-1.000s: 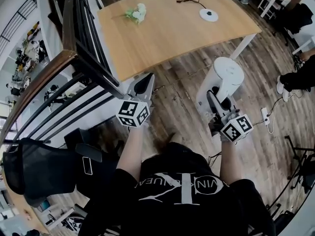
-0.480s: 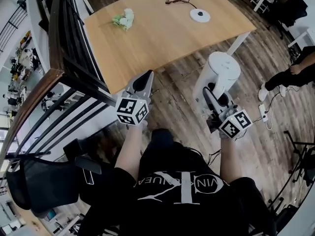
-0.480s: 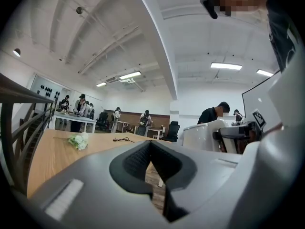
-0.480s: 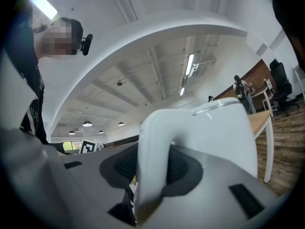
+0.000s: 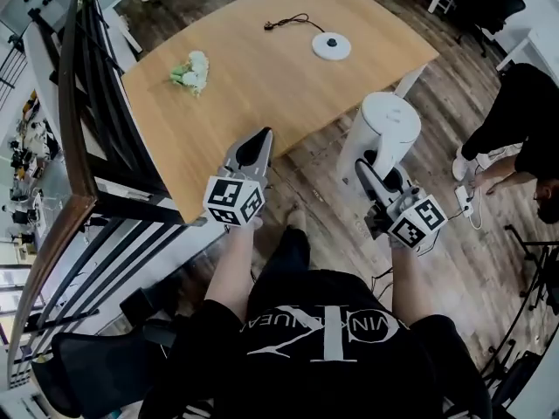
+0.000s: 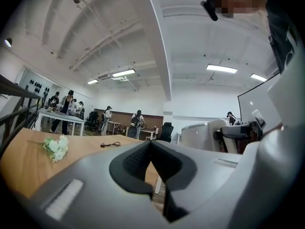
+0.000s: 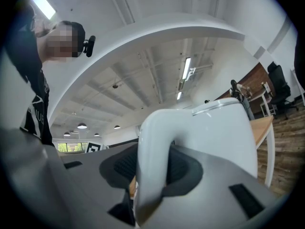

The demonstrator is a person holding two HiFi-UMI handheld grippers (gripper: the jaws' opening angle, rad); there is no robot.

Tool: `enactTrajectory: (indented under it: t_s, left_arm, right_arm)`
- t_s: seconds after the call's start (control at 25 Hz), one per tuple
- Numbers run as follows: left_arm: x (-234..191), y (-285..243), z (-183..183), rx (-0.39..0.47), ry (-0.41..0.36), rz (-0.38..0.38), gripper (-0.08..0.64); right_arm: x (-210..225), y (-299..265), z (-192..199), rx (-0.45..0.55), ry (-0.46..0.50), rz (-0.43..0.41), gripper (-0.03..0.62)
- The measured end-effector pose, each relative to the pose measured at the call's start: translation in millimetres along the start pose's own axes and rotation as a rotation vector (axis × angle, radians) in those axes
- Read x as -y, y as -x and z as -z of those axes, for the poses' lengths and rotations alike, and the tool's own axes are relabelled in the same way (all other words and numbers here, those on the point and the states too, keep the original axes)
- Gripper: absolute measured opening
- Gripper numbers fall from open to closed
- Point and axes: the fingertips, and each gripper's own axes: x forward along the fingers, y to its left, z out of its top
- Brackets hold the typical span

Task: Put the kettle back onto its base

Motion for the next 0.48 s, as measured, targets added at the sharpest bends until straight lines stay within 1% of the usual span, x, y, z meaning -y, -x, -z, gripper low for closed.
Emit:
enactTrajectory:
  t_s: [0.24,0.48]
  left_arm:
    - [-28,-48,-5,-0.013,0.015,0.029,0.009]
    - [-67,-99,-13,-0.012,0.038,0.062,0.009]
  right_arm:
    - [41,-32,-20,0.036,0.004,0.038,0.132]
    - [78,-79,-33,0.042,-0.003,0.066,0.132]
